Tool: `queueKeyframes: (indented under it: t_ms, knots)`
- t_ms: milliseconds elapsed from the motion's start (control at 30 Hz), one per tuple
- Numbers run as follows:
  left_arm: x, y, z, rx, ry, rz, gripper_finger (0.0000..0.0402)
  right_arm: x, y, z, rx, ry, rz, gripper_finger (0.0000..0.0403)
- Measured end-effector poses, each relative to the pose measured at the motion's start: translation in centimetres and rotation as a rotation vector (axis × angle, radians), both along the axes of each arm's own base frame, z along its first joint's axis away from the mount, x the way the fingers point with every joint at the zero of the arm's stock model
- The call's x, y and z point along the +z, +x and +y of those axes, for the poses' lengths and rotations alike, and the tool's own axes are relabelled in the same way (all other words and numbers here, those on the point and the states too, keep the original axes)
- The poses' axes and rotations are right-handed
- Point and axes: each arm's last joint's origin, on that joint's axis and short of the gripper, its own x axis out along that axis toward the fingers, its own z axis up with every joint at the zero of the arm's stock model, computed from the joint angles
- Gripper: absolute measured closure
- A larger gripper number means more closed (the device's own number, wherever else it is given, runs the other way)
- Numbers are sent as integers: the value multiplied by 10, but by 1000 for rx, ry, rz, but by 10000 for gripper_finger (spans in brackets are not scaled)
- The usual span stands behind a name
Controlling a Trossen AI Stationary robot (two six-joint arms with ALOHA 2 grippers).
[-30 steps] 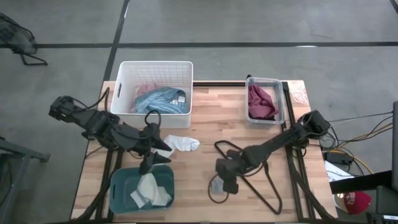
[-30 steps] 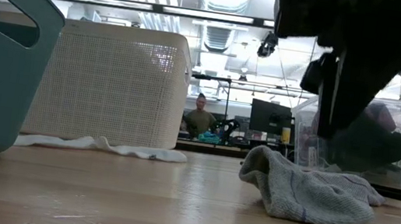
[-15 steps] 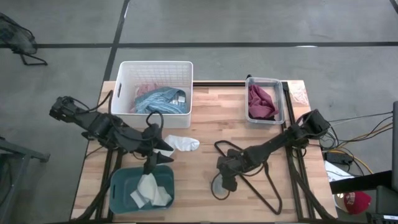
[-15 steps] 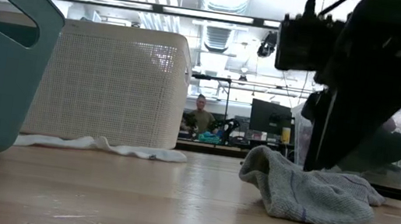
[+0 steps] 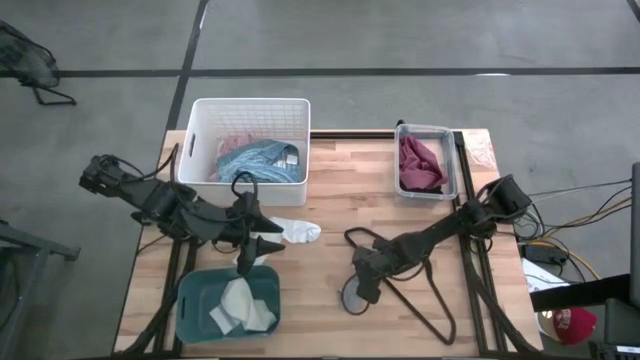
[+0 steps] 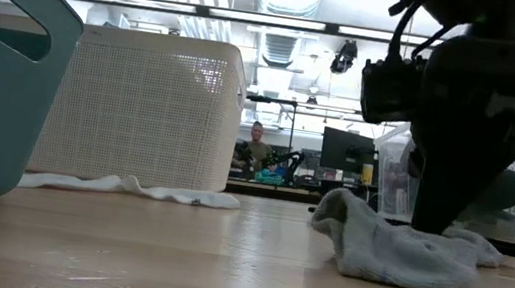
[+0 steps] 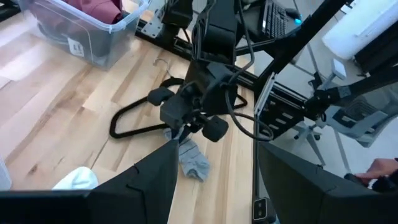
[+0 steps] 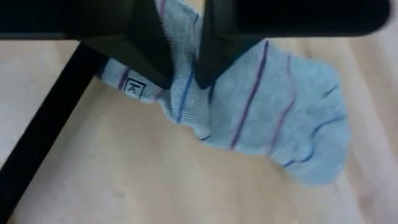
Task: Pick & Place Cloths
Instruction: Put the gray sock into the blue bin
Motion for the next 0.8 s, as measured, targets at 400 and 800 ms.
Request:
queueKeyframes:
  t_ms: [400,800]
  knots:
    - [0,0,1,25,11,-5,177,42,36,-9,45,-5,-124,390]
    - [-1,-1,1,23,23,10,177,103,65,-25,125,-82,-237,392]
